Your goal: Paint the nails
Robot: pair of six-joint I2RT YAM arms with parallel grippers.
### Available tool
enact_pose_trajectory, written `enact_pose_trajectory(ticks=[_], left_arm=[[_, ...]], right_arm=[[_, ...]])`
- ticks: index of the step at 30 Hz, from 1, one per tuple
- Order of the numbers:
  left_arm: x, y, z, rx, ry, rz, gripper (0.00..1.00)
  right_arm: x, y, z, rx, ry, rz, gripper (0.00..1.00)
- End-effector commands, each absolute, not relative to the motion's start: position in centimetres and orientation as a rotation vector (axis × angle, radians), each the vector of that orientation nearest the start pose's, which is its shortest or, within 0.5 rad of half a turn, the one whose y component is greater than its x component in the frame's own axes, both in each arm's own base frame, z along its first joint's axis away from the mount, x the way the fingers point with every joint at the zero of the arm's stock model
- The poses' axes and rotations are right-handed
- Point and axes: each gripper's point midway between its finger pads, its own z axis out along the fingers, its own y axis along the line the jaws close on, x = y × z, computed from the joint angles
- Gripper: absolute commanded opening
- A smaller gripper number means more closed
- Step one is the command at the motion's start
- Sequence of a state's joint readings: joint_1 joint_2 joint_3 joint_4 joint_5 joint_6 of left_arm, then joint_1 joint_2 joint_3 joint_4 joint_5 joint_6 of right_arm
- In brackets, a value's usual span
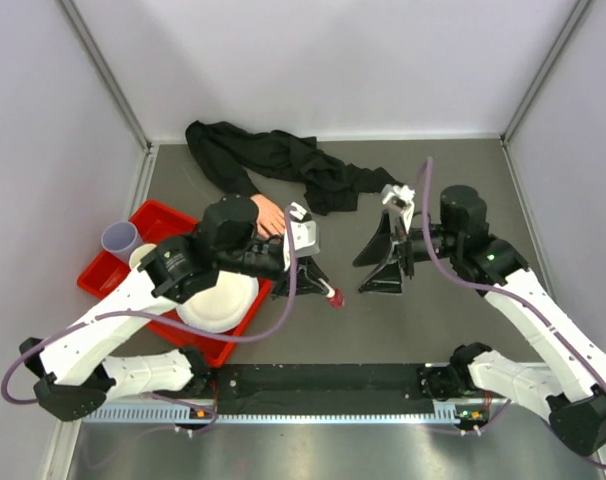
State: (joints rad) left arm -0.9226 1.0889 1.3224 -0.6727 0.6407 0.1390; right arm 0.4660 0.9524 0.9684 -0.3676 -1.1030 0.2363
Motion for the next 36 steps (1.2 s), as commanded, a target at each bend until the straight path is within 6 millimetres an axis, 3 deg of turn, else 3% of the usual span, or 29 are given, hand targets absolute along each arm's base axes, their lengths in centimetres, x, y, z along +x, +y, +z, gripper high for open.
enact_pose_trajectory(ticks=[1, 7, 16, 26, 36], left_arm=[[10.2, -30.7, 35.7, 1.520, 1.316, -1.094, 0.00], [10.4, -31.7, 36.3, 1.607, 1.218, -1.103, 0.00], [10.4, -32.0, 37.5, 1.675, 1.125, -1.100, 0.00], [9.4, -31.8, 38.0, 1.737, 1.068, -1.142, 0.00], [8.9, -31.9, 37.0, 1.790, 1.082, -1.186, 0.00]], right_arm=[[10.9, 26.1, 32.4, -1.229, 1.542, 1.598, 0.89], [9.9, 27.1, 32.7, -1.314, 1.485, 1.668, 0.79], [7.6, 27.5, 32.4, -1.433, 1.438, 1.762, 0.56], [7.0, 27.2, 32.2, -1.467, 1.409, 1.775, 0.49], [7.2, 27.3, 32.2, -1.468, 1.408, 1.771, 0.43]])
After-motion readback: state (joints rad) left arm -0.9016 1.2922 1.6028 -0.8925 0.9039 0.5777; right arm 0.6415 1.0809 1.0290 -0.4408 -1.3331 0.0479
